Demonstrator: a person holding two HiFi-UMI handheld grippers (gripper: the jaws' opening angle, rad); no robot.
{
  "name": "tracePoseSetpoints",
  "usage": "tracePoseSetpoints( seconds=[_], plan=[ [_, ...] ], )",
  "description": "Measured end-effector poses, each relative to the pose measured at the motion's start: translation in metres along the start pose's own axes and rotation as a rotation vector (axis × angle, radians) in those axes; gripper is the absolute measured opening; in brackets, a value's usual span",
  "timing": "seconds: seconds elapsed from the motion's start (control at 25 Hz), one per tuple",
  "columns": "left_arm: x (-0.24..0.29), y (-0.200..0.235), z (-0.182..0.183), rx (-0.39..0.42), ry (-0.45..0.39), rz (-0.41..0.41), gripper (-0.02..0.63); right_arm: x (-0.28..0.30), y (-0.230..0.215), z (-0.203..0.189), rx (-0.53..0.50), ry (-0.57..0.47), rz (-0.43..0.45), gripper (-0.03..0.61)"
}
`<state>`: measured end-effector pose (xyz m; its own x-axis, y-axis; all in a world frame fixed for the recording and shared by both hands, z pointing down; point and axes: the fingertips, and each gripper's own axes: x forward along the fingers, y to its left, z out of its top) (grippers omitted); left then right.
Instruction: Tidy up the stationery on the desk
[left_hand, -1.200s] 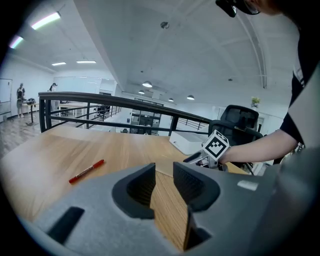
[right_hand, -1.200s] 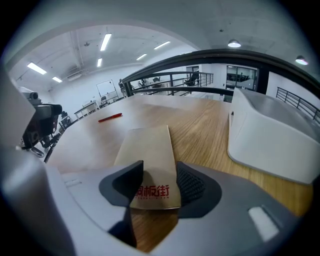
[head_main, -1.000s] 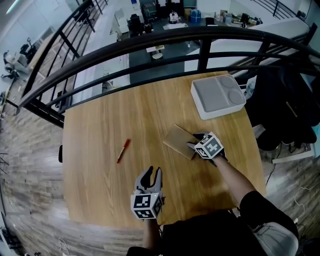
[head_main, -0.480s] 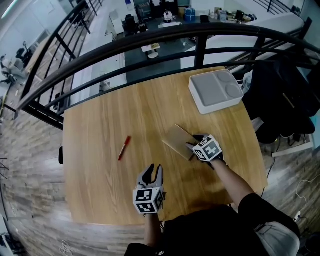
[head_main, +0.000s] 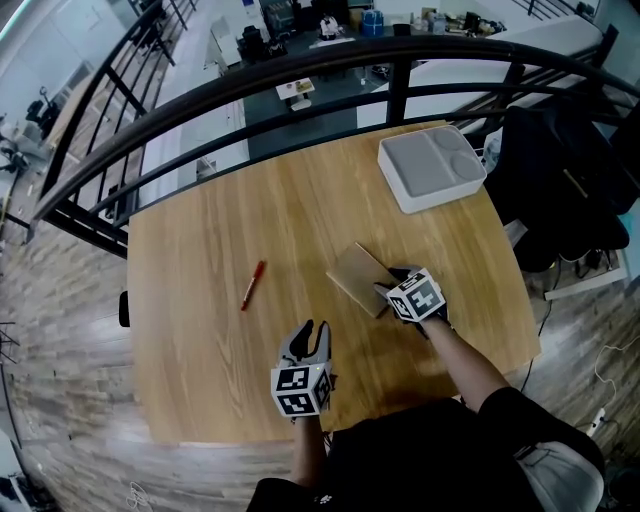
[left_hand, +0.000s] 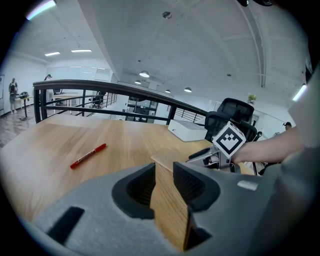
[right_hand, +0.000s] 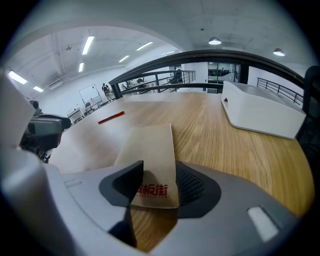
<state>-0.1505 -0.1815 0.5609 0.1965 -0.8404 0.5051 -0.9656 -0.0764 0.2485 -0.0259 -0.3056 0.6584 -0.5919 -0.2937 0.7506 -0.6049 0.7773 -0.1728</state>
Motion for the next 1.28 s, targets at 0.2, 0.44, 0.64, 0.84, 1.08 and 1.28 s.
tracePoseSetpoints(
  seconds=[0.2,0.44,0.64,0.84,1.08,1.28],
  plan=[
    [-0.001,0.004,-0.007,-0.008,0.015,-0.019,0.115,-0.002,0.010,-0.006,0.005,0.006,-0.006,0.209],
    [0.004,0.009,-0.014,-0.009,0.036,-0.039,0.116,-0.002,0.021,-0.009,-0.008,-0.002,-0.004,0.209],
    [0.009,0.010,-0.022,-0.010,0.064,-0.056,0.117,-0.004,0.030,-0.014,0.008,0.001,-0.014,0.206],
    [0.017,0.009,-0.029,-0.013,0.091,-0.075,0.118,-0.006,0.041,-0.020,0.020,0.006,-0.012,0.199],
    [0.027,0.010,-0.040,-0.011,0.138,-0.096,0.123,-0.007,0.054,-0.024,0.022,-0.002,-0.011,0.198],
    [0.034,0.009,-0.050,-0.014,0.169,-0.107,0.127,-0.008,0.064,-0.029,0.020,0.004,-0.004,0.196]
  ],
)
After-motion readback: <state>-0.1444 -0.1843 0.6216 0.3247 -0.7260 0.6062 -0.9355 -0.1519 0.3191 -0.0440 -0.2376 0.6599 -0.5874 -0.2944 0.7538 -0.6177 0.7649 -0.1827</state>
